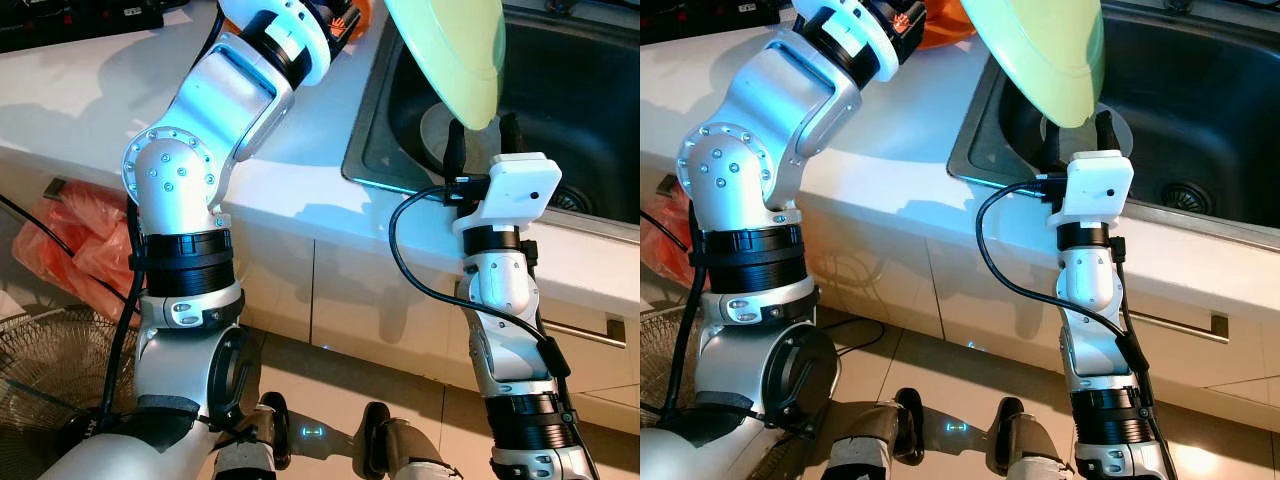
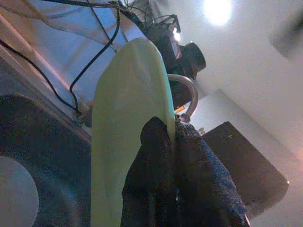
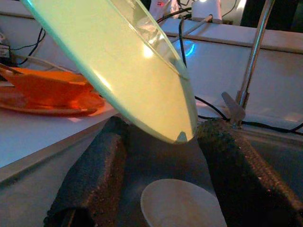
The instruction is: Kitchen organization
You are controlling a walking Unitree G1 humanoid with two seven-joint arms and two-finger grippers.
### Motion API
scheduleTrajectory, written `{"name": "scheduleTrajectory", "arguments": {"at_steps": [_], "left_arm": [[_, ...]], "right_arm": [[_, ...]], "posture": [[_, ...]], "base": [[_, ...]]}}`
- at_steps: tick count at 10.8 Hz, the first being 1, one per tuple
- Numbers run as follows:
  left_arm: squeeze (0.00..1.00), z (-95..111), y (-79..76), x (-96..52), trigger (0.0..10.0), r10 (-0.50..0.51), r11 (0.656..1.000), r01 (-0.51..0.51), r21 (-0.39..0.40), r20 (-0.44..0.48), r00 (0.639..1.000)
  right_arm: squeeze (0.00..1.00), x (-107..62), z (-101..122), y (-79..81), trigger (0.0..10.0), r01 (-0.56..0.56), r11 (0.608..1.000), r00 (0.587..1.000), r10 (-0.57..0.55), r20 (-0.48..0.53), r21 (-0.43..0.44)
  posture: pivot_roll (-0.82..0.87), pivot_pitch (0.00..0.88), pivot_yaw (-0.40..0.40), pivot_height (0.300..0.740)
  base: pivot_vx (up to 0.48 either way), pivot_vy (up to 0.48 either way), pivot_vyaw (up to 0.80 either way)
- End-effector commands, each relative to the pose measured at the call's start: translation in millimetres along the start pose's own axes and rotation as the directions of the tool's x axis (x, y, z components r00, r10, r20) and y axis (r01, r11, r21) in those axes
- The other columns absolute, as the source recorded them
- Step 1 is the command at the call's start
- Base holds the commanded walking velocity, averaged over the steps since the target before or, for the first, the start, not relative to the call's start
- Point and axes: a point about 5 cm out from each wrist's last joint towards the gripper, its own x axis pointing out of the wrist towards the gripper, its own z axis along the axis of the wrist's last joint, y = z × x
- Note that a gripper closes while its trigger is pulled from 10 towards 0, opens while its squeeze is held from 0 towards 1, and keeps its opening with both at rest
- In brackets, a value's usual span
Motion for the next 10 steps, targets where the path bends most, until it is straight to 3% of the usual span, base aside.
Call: {"name": "scheduleTrajectory", "arguments": {"at_steps": [1,8,9,10], "left_arm": [[0.00,-4,-7.3,0.3,10.0,-0.042,0.999,0.042,0.010,-0.017,0.999],[0.00,-13,-3.2,-0.3,10.0,-0.024,1.000,0.024,0.000,-0.064,0.998],[0.00,-14,-1.8,-0.5,10.0,-0.015,1.000,0.015,0.002,-0.068,0.998],[0.00,-14,-1.1,-0.7,10.0,-0.013,1.000,0.013,0.002,-0.071,0.997]], "right_arm": [[0.00,-5.0,-6,-0.1,10.0,-0.001,1.000,1.000,0.001,-0.030,-0.001],[0.00,-5.4,-6,0.5,10.0,0.002,1.000,1.000,-0.002,-0.029,0.006],[0.00,-5.2,-6,0.1,5.4,0.003,1.000,1.000,-0.003,-0.028,0.007],[0.00,-5.2,-6,0.0,0.0,0.003,1.000,1.000,-0.003,-0.029,0.008]], "posture": [[0.10,0.264,0.044,0.740],[0.10,0.263,0.046,0.740],[0.09,0.264,0.045,0.740],[0.09,0.265,0.045,0.740]], "base": [[0.000,0.000,0.00],[0.000,0.000,0.00],[0.000,0.000,0.00],[0.000,0.000,0.00]]}}
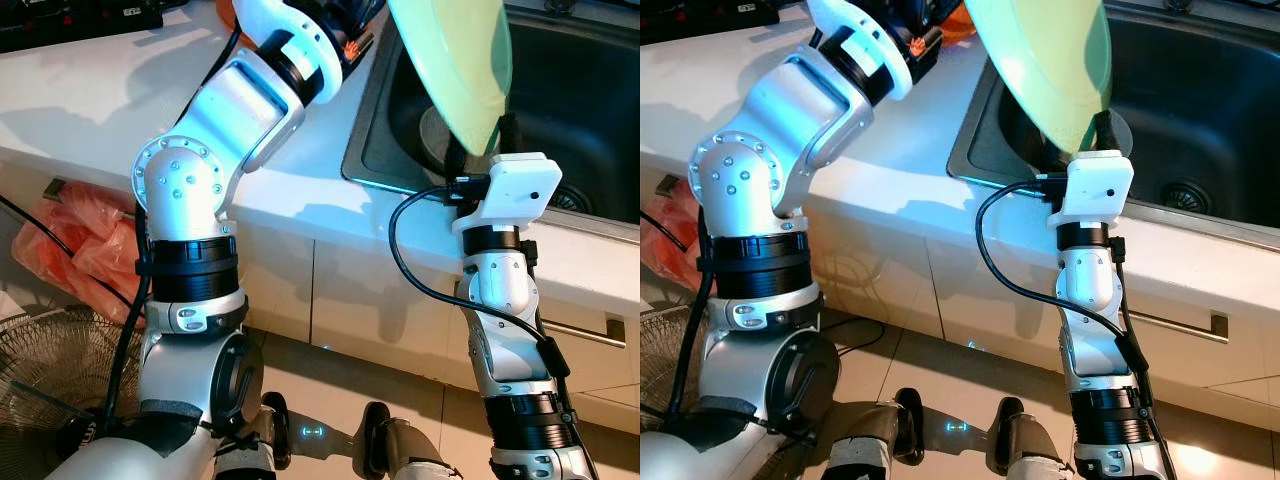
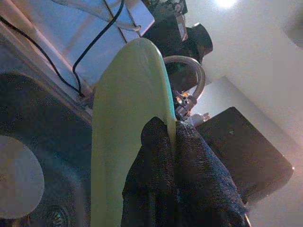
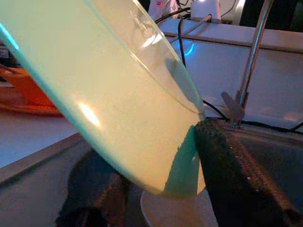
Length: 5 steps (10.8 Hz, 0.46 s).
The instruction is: Kitchen organization
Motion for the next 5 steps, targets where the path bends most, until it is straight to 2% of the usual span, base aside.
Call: {"name": "scheduleTrajectory", "arguments": {"at_steps": [1,5], "left_arm": [[0.00,-2.1,-6.0,0.0,10.0,-0.024,1.000,0.024,0.012,-0.005,1.000],[0.00,0.5,-3.2,-2.0,10.0,-0.007,0.999,0.007,0.048,-0.001,1.000]], "right_arm": [[0.00,-5.4,-5.7,0.0,0.0,0.000,1.000,1.000,0.000,-0.030,0.006],[0.00,-5.9,-5.7,0.5,0.0,-0.003,1.000,1.000,0.003,-0.030,0.009]], "posture": [[0.10,0.265,0.044,0.740],[0.10,0.268,0.043,0.740]], "base": [[0.000,0.000,0.00],[0.000,0.000,0.00]]}}
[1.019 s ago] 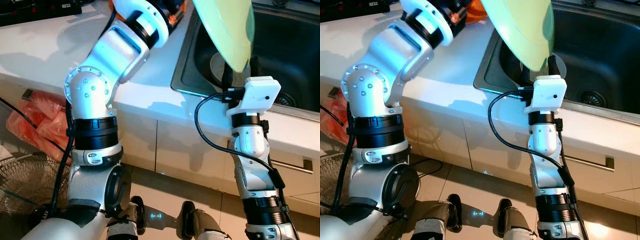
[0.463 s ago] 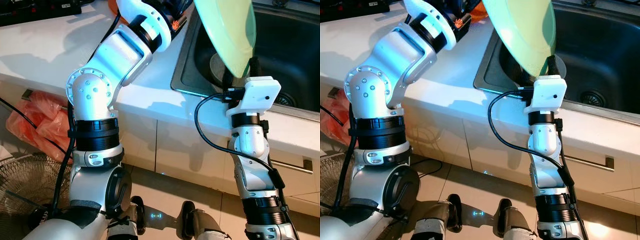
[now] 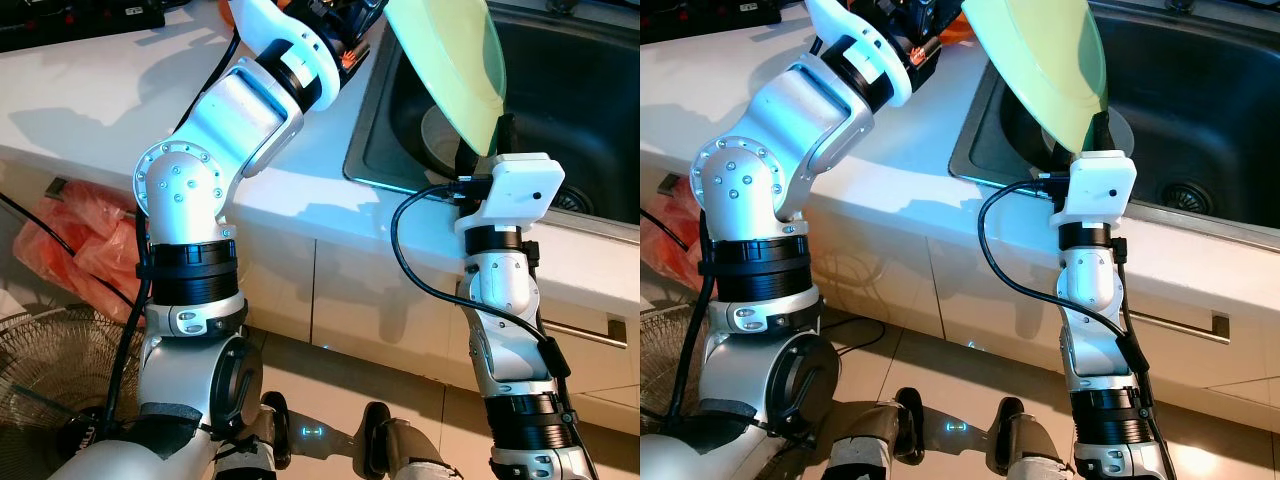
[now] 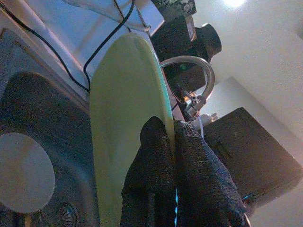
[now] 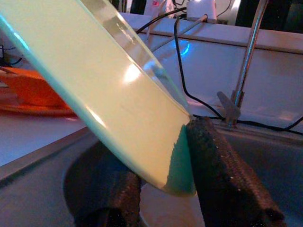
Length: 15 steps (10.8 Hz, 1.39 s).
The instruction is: Kitchen organization
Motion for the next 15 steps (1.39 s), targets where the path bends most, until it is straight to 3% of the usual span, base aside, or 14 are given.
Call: {"name": "scheduleTrajectory", "arguments": {"at_steps": [1,2,3,11,12,14,15], "left_arm": [[0.00,2,-8.2,-1.0,10.0,-0.038,0.998,0.038,0.045,0.000,0.999],[0.46,3,-7.9,-1.3,10.0,-0.034,0.998,0.034,0.058,0.003,0.999],[1.00,3,-7.6,-1.2,10.0,-0.036,0.998,0.036,0.052,0.004,0.999],[1.00,4,-14.1,0.6,10.0,-0.071,0.996,0.070,0.052,0.016,0.997],[0.00,12,-16.7,1.2,10.0,-0.105,0.986,0.100,0.137,0.030,0.994],[0.00,24,-28.8,0.9,10.0,-0.129,0.918,0.117,0.380,0.008,0.992],[0.00,25,-31.3,0.9,10.0,-0.130,0.885,0.124,0.448,-0.019,0.991]], "right_arm": [[0.00,-5.9,-6,0.9,0.0,-0.014,1.000,0.999,0.015,-0.029,0.010],[0.00,-6.1,-5,1.1,0.0,-0.013,1.000,0.999,0.013,-0.029,0.011],[0.00,-6.2,-5,1.4,0.0,-0.014,1.000,0.999,0.014,-0.029,0.013],[0.00,-5.9,-8,0.6,0.0,0.004,1.000,0.999,-0.003,-0.045,0.012],[0.00,-5.8,-12,-2.2,0.0,0.031,0.999,0.997,-0.030,-0.070,0.019],[0.00,-2.0,-13,-14.9,0.0,0.130,0.990,0.988,-0.124,-0.094,0.061],[0.00,0.1,-13,-19.5,6.9,0.163,0.985,0.983,-0.156,-0.096,0.063]], "posture": [[0.10,0.268,0.043,0.740],[0.10,0.268,0.044,0.740],[0.10,0.269,0.045,0.740],[0.10,0.264,0.044,0.740],[0.10,0.262,0.045,0.740],[0.09,0.261,0.046,0.740],[0.09,0.260,0.046,0.740]], "base": [[0.000,0.000,0.00],[0.000,0.000,0.00],[0.000,0.000,0.00],[0.000,0.000,0.00],[0.000,0.000,0.00],[0.000,0.000,0.00],[0.000,0.000,0.00]]}}
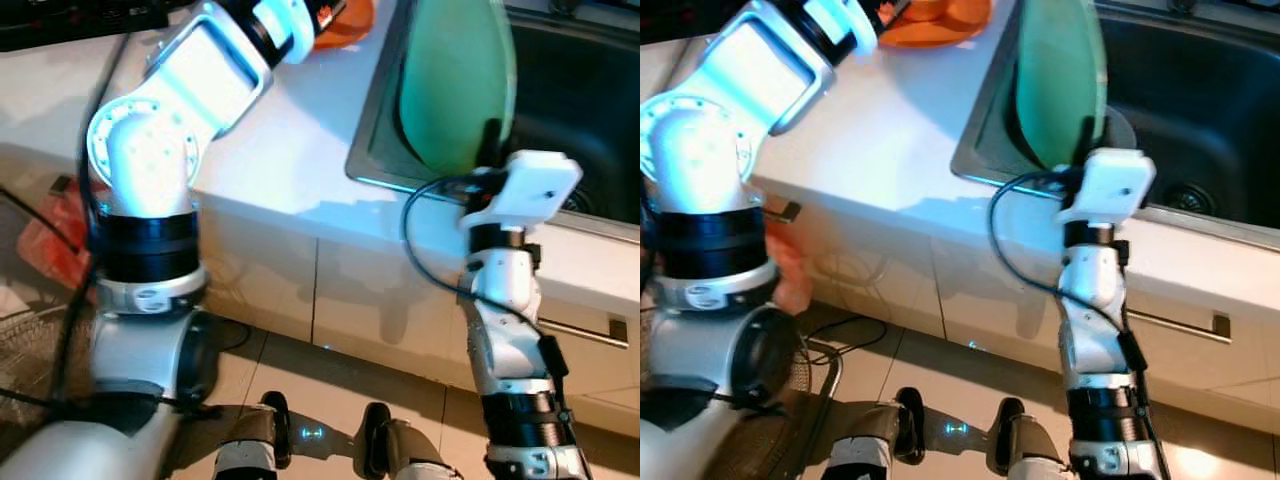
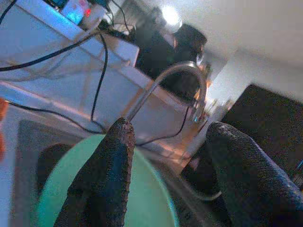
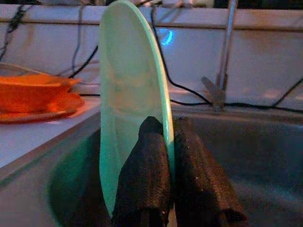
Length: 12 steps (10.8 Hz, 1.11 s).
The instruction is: Kitchen organization
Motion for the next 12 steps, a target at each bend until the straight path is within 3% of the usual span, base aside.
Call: {"name": "scheduleTrajectory", "arguments": {"at_steps": [1,2,3,4,6,8,10,12], "left_arm": [[0.00,-27,-0.8,-0.9,10.0,-0.025,0.997,0.029,0.068,-0.061,0.998],[0.00,-82,9.1,-11.8,10.0,-0.018,0.996,0.029,0.083,-0.129,0.991],[0.00,-102,15.0,-22.4,10.0,-0.014,0.993,0.033,0.114,-0.170,0.985],[0.00,-108,22.0,-34.0,10.0,0.038,0.984,-0.004,0.179,-0.186,0.982],[0.00,-109,24.3,-40.1,10.0,0.068,0.979,-0.029,0.201,-0.189,0.980],[0.00,-116,42.8,-49.5,10.0,0.148,0.917,-0.067,0.393,-0.178,0.973],[0.00,-116,51.7,-55.3,10.0,0.232,0.841,-0.143,0.522,-0.109,0.967],[0.00,-109,59.9,-63.4,10.0,0.276,0.792,-0.218,0.571,-0.016,0.961]], "right_arm": [[0.00,1.4,-7,-13.7,10.0,0.067,0.998,0.997,-0.067,-0.036,-0.005],[0.00,4.1,-8,-17.3,10.0,0.103,0.994,0.994,-0.102,-0.047,0.024],[0.00,6.9,-9,-22.5,10.0,0.150,0.986,0.987,-0.145,-0.070,0.072],[0.00,10.2,-10,-28.8,10.0,0.187,0.979,0.980,-0.180,-0.081,0.083],[0.00,15.2,-8,-33.5,10.0,0.199,0.977,0.978,-0.193,-0.075,0.082],[0.00,23.8,-5,-40.2,10.0,0.244,0.959,0.969,-0.235,-0.078,0.142],[0.00,28.6,-3,-41.8,10.0,0.249,0.954,0.968,-0.239,-0.074,0.168],[0.00,36.3,2,-46.7,10.0,0.265,0.941,0.964,-0.256,-0.068,0.211]], "posture": [[0.09,0.257,0.045,0.740],[0.09,0.255,0.046,0.740],[0.10,0.253,0.043,0.740],[0.10,0.248,0.037,0.740],[0.10,0.244,0.034,0.740],[0.10,0.247,0.030,0.740],[0.10,0.251,0.028,0.740],[0.10,0.254,0.027,0.740]], "base": [[0.000,0.000,0.00],[0.000,0.000,0.00],[0.000,0.000,0.00],[0.000,0.000,0.00],[0.000,0.000,0.00],[0.000,0.000,0.00],[0.000,0.000,0.00],[0.000,0.000,0.00]]}}
